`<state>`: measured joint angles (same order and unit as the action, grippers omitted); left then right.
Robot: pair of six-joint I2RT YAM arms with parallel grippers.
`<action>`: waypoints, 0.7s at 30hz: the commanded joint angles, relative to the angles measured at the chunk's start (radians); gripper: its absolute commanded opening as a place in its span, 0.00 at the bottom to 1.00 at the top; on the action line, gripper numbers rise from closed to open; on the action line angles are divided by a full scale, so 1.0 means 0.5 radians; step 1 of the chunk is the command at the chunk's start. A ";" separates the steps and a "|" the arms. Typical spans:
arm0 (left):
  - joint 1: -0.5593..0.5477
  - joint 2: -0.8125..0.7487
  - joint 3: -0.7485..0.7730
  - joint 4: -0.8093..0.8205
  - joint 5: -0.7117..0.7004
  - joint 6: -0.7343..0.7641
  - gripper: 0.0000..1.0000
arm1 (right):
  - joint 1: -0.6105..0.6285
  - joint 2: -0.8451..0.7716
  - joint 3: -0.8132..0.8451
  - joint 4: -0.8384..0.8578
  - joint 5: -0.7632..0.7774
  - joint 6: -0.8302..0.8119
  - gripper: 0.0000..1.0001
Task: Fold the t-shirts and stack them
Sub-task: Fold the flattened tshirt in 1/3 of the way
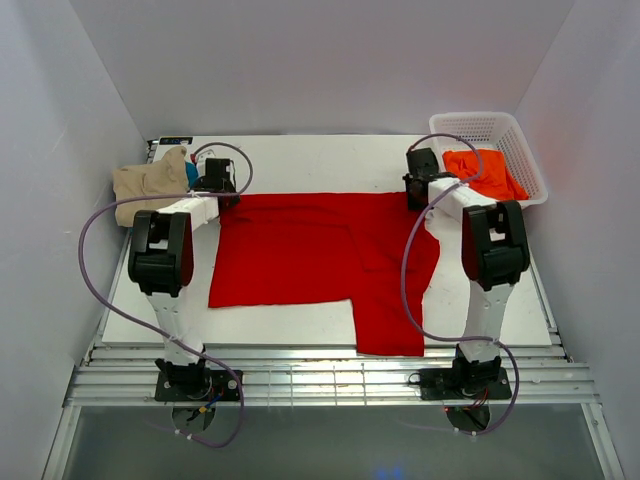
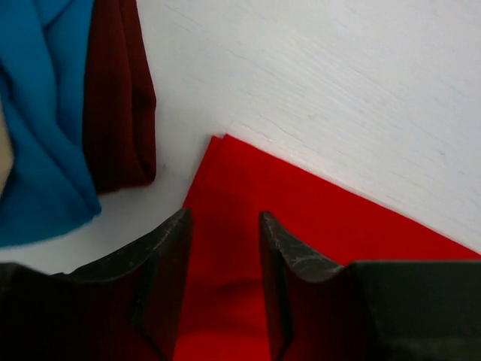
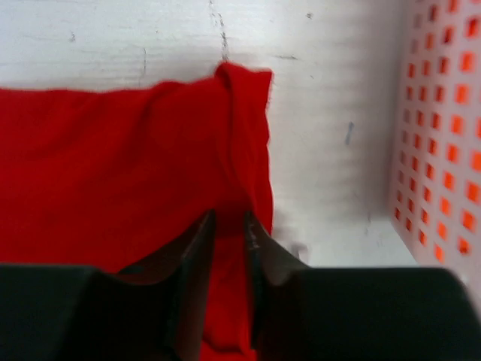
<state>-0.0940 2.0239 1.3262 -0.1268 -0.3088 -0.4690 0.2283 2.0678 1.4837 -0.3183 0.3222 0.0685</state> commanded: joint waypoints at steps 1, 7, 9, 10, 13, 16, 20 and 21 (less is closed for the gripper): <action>-0.091 -0.402 -0.093 0.131 -0.134 0.088 0.52 | -0.009 -0.380 -0.156 0.182 0.012 -0.069 0.32; -0.165 -0.707 -0.317 0.042 -0.238 0.070 0.75 | 0.086 -0.767 -0.396 0.213 -0.034 -0.057 0.45; -0.189 -0.734 -0.379 -0.013 -0.254 0.045 0.74 | 0.129 -0.840 -0.442 0.201 -0.046 -0.048 0.45; -0.192 -0.731 -0.443 -0.022 -0.257 0.024 0.73 | 0.138 -0.856 -0.470 0.192 -0.061 -0.036 0.45; -0.192 -0.670 -0.520 -0.050 -0.244 -0.004 0.70 | 0.184 -0.896 -0.571 0.192 -0.080 -0.008 0.45; -0.192 -0.554 -0.526 -0.065 -0.235 -0.016 0.70 | 0.218 -0.917 -0.663 0.201 -0.104 0.013 0.45; -0.192 -0.446 -0.496 -0.075 -0.214 -0.019 0.70 | 0.267 -0.939 -0.752 0.235 -0.104 0.035 0.45; -0.195 -0.440 -0.490 -0.078 -0.220 -0.019 0.70 | 0.270 -0.939 -0.765 0.232 -0.101 0.035 0.45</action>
<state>-0.1883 1.8267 1.0706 -0.1608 -0.4107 -0.4679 0.3527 1.6165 1.1080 -0.2359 0.2771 0.0708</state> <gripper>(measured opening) 0.700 0.448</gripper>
